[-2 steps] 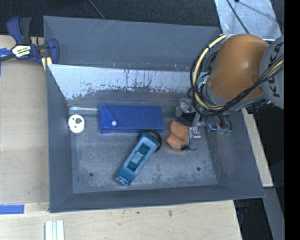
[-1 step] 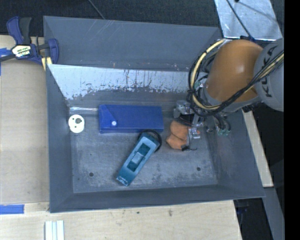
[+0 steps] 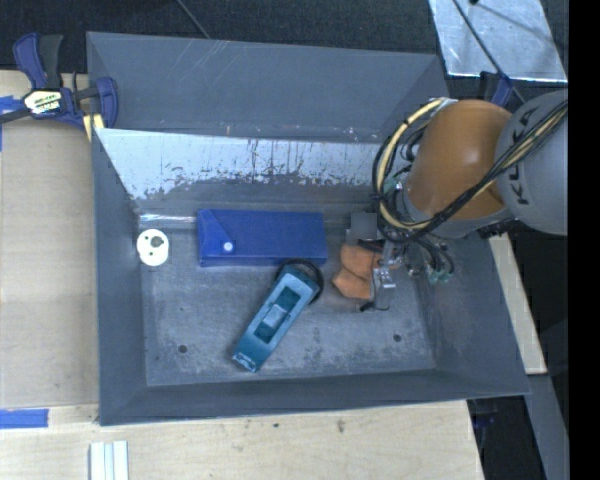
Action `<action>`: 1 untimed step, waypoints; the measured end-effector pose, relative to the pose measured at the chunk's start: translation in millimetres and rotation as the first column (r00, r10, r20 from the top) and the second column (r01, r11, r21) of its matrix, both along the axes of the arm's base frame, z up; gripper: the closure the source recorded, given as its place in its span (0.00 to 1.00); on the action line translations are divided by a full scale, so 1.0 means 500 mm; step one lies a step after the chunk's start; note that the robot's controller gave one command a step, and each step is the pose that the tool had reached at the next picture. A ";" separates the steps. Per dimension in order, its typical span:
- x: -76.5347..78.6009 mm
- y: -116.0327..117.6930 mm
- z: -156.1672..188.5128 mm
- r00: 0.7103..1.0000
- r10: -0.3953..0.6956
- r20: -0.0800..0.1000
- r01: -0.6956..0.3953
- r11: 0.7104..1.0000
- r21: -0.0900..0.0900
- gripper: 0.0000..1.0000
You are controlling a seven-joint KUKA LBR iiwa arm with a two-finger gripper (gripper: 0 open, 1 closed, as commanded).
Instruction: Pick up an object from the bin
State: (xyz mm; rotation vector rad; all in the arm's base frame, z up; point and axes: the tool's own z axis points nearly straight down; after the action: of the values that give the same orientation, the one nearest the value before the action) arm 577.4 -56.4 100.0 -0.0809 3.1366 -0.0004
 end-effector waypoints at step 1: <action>-0.016 -0.014 -0.057 0.999 0.044 0.002 -0.044 0.999 -0.001 1.00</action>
Offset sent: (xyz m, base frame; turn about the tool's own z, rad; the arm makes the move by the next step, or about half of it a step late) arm 0.0000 0.0000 0.0000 0.0000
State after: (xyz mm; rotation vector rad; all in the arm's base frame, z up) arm 569.2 -63.5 71.5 -0.1500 3.1319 -0.0015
